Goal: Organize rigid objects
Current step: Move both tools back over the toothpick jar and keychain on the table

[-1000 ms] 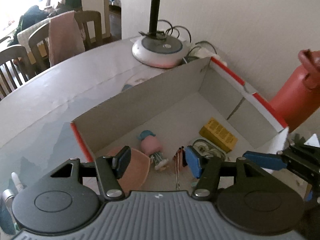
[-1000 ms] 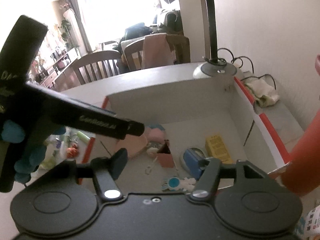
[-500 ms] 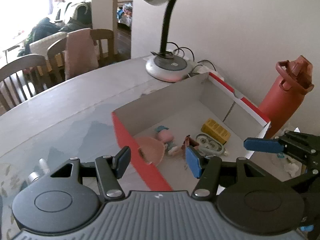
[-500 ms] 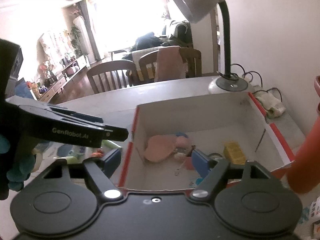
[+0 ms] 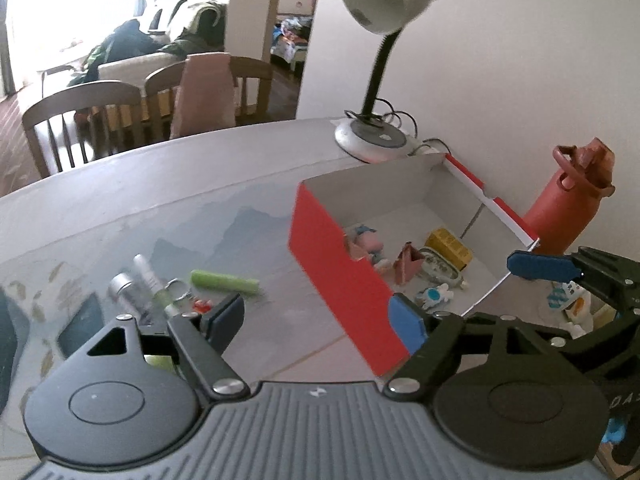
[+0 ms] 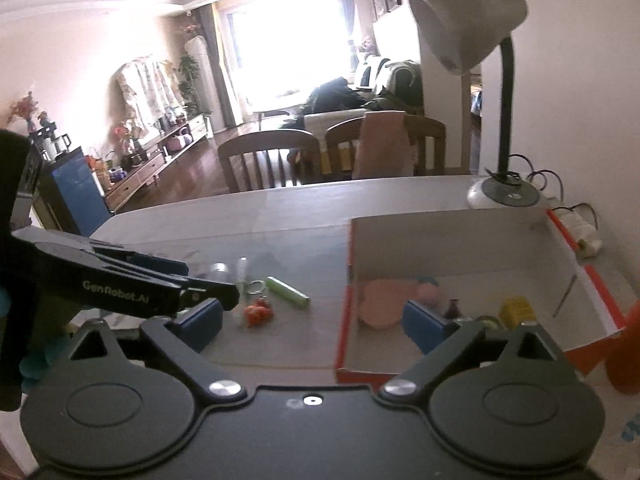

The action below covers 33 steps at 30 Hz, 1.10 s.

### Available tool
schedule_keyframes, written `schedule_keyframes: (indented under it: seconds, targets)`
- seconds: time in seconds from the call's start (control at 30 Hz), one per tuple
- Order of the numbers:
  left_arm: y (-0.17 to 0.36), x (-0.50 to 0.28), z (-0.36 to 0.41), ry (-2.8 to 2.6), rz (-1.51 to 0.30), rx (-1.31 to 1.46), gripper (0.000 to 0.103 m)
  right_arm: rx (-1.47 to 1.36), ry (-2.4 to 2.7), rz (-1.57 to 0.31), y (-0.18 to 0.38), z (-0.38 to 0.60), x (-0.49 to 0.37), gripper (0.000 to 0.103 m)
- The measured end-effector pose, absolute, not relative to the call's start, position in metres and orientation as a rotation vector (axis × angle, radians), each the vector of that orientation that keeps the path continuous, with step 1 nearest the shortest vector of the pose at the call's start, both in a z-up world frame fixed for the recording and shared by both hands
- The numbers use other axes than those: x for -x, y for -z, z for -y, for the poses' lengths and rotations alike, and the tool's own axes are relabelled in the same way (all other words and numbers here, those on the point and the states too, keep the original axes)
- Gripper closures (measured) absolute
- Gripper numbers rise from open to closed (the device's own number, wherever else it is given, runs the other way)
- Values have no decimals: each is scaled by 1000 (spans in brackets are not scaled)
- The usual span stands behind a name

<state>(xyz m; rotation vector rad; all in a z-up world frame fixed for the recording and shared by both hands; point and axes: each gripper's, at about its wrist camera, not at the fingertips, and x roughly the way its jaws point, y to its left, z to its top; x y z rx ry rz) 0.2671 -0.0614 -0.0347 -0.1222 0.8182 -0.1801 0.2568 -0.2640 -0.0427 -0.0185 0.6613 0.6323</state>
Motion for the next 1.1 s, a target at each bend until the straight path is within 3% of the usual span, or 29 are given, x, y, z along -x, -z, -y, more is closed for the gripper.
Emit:
schedule_keyframes:
  seconds: [0.53, 0.57, 0.6, 1.1]
  targets:
    - [54, -218, -13, 21, -789, 165, 11, 20, -678, -709, 52, 208, -256, 4]
    - [58, -216, -15, 6, -785, 163, 9, 22, -678, -713, 53, 205, -257, 4]
    - [61, -216, -17, -10, -785, 157, 0, 27, -679, -717, 54, 202, -259, 4]
    - [128, -225, -39, -215, -789, 243, 0, 152, -697, -839, 105, 139, -294, 8]
